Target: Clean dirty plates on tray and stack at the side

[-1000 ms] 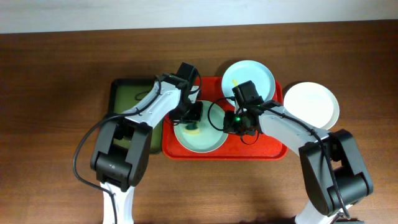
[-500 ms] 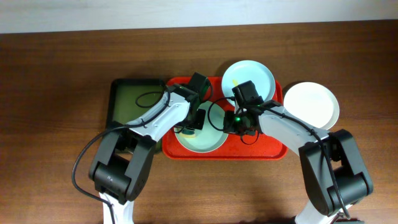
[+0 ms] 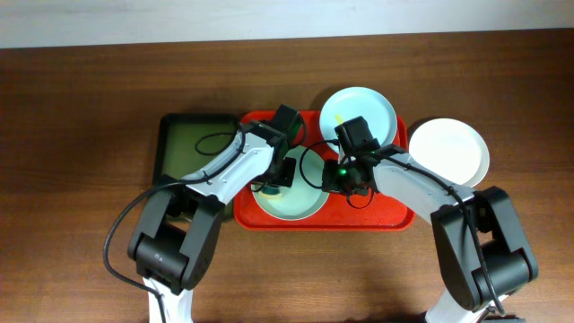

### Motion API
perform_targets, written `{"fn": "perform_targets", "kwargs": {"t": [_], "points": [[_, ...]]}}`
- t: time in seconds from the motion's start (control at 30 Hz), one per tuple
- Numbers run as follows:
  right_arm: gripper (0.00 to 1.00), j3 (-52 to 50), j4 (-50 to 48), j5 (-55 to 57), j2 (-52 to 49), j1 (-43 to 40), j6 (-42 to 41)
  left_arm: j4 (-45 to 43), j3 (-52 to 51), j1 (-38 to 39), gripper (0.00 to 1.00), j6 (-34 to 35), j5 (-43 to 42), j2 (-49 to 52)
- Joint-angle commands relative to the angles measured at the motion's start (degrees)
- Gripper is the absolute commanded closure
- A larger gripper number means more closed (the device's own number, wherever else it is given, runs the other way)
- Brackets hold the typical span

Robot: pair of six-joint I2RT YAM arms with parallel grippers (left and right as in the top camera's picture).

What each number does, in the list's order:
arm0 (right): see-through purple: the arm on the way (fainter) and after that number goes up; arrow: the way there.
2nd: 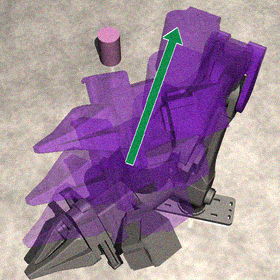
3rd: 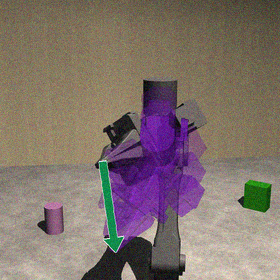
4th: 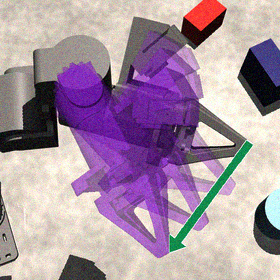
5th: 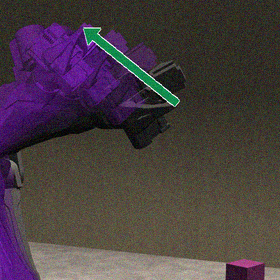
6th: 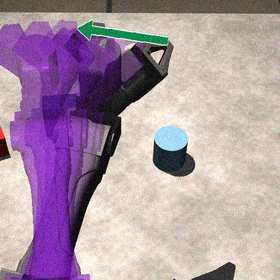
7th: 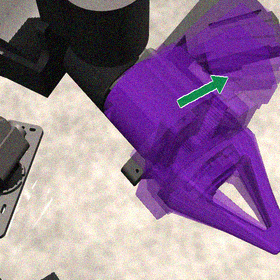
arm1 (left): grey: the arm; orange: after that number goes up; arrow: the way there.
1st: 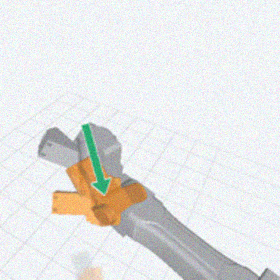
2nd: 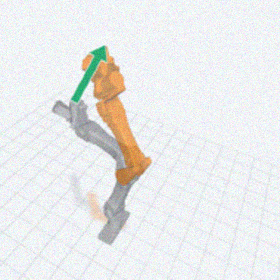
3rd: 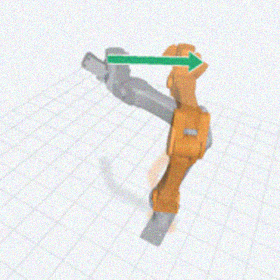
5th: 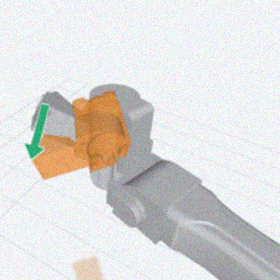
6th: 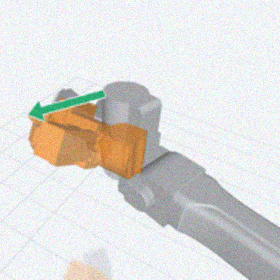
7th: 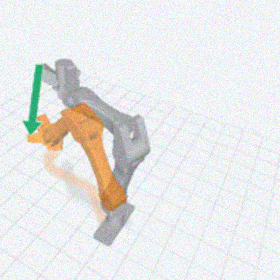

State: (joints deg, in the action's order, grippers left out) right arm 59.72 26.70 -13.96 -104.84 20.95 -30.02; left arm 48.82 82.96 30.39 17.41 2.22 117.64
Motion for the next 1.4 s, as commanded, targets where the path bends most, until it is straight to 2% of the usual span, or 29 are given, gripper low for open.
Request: {"fn": "perform_targets", "kwargs": {"t": [0.0, 0.1, 0.2, 0.23, 0.27, 0.37, 0.4, 0.47, 0.53, 0.57, 0.7, 0.8, 0.87, 1.0, 1.07, 1.2, 1.27, 1.3, 1.37], "points": [[0.96, -0.4, 0.5, 1.8, -0.5, 0.5, -0.5, 1.4, 1.2, -0.9, 1.0, -0.1, 0.8, 0.3], [0.96, -0.4, 0.5, 1.8, -0.5, 0.5, -0.5, 1.6, -0.5, -0.1, 1.0, -0.1, 0.8, 0.6], [0.96, -0.4, 0.5, 1.8, -0.5, 0.5, -0.5, -4.6, -6.2, 2.0, 1.0, 0.0, 0.6, 0.7], [0.96, -0.4, 0.5, 1.8, -0.5, 0.5, -0.5, -7.4, -9.5, 2.9, 1.0, 2.0, 0.2, 0.8], [0.96, -0.4, 0.5, 1.8, -0.5, 0.5, -0.5, -8.5, -11.0, 3.4, 1.0, 2.4, -2.4, 0.8], [0.96, -0.4, 0.5, 1.8, -0.5, 0.5, -0.5, -10.8, -9.9, 3.3, 1.0, -0.3, -23.8, 0.8], [0.96, -0.4, 0.5, 1.8, -0.5, 0.5, -0.5, -10.1, -7.3, 2.8, 1.0, -0.3, -28.1, 0.6], [0.96, -0.4, 0.5, 1.8, -0.5, 0.5, -0.5, -3.1, 2.1, 0.8, 1.0, -0.3, -19.8, -1.7], [0.96, -0.4, 0.5, 1.8, -0.5, 0.5, -0.5, 3.5, 8.0, 0.5, 1.0, -0.3, -3.8, -3.3], [0.96, -0.4, 0.5, 1.8, -0.5, 0.5, -0.5, 4.7, 8.0, 0.6, 1.0, -0.3, 0.2, -3.2], [0.96, -0.4, 0.5, 1.8, -0.5, 0.5, -0.5, 1.9, 1.3, 0.5, 1.0, -0.1, 5.8, -3.0], [0.96, -0.4, 0.5, 1.8, -0.5, 0.5, -0.5, -8.2, -5.7, 0.4, 1.0, -0.1, 8.8, -2.8], [0.96, -0.4, 0.5, 1.8, -0.5, 0.5, -0.5, -10.7, -7.2, 0.0, 1.0, -0.1, 8.5, -2.4], [0.96, -0.4, 0.5, 1.5, -0.5, 0.5, -0.5, -14.3, -7.2, -0.1, 1.0, -1.7, -7.0, 1.3], [0.96, -0.4, 0.5, 1.5, -0.5, 0.5, -0.5, -15.6, -7.2, 0.0, 1.0, -1.7, -20.1, 1.7], [0.96, -0.4, 0.5, 1.6, -0.5, 0.5, -0.5, -15.3, -7.2, 0.9, 1.0, -1.7, -29.1, 1.7], [0.96, -0.4, 0.5, 1.6, -0.5, 0.5, -0.5, -12.5, -5.7, 0.8, 1.0, -4.0, -36.8, 1.7], [0.96, -0.4, 0.5, 1.6, -0.5, 0.5, -0.5, -8.9, -3.5, 0.5, 1.0, -5.0, -32.9, 1.6], [0.96, -0.4, 0.5, 1.6, -0.5, 0.5, -0.5, 5.7, 6.8, -0.7, 1.0, -6.5, -6.5, -1.5]]}}
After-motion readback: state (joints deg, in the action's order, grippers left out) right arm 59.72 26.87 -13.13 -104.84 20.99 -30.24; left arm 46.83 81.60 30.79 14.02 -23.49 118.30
